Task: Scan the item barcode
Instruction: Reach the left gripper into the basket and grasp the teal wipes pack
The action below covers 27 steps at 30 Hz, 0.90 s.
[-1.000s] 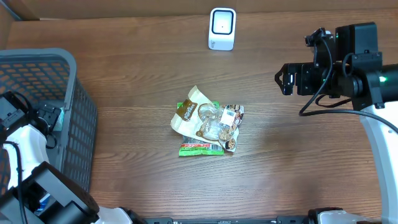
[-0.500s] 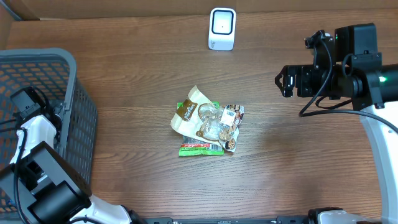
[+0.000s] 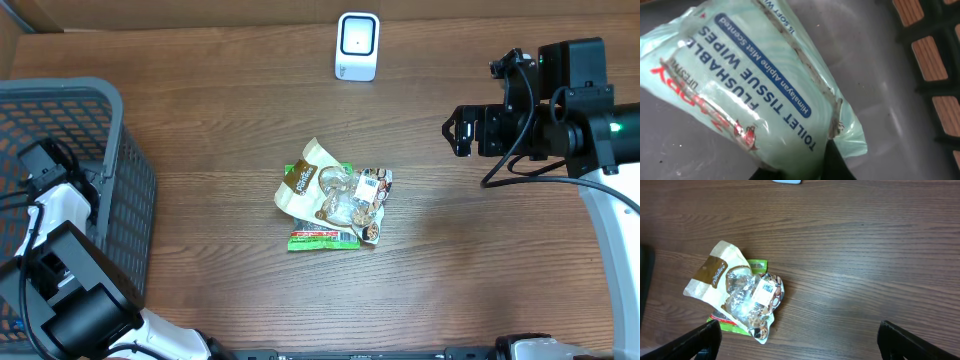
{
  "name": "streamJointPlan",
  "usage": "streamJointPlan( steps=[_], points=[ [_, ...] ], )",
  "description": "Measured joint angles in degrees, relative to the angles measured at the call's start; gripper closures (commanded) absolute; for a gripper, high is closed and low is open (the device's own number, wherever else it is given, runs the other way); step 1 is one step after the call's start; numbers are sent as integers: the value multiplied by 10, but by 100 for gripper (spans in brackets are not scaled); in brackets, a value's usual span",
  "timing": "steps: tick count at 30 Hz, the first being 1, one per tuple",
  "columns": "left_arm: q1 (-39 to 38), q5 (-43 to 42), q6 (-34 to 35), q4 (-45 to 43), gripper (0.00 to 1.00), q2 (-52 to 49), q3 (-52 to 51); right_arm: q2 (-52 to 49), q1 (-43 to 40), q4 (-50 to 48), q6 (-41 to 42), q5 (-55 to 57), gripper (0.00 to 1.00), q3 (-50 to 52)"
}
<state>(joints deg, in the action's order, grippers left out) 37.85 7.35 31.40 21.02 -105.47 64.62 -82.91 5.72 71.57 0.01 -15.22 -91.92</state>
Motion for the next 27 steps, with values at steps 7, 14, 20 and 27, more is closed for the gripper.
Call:
streamJointPlan(
  steps=[7,14,20,27],
  points=[
    [2,-47,0,66,96,15,8,0,0,0,0,0,0,0],
    [1,-132,-7,224,96,79,41,0,0,0,0,0,0,0],
    [1,-176,-36,350,96,191,174,0,0,0,0,0,0,0],
    [-59,-213,-86,447,96,351,290,0,0,-4,0,0,1,0]
  ],
)
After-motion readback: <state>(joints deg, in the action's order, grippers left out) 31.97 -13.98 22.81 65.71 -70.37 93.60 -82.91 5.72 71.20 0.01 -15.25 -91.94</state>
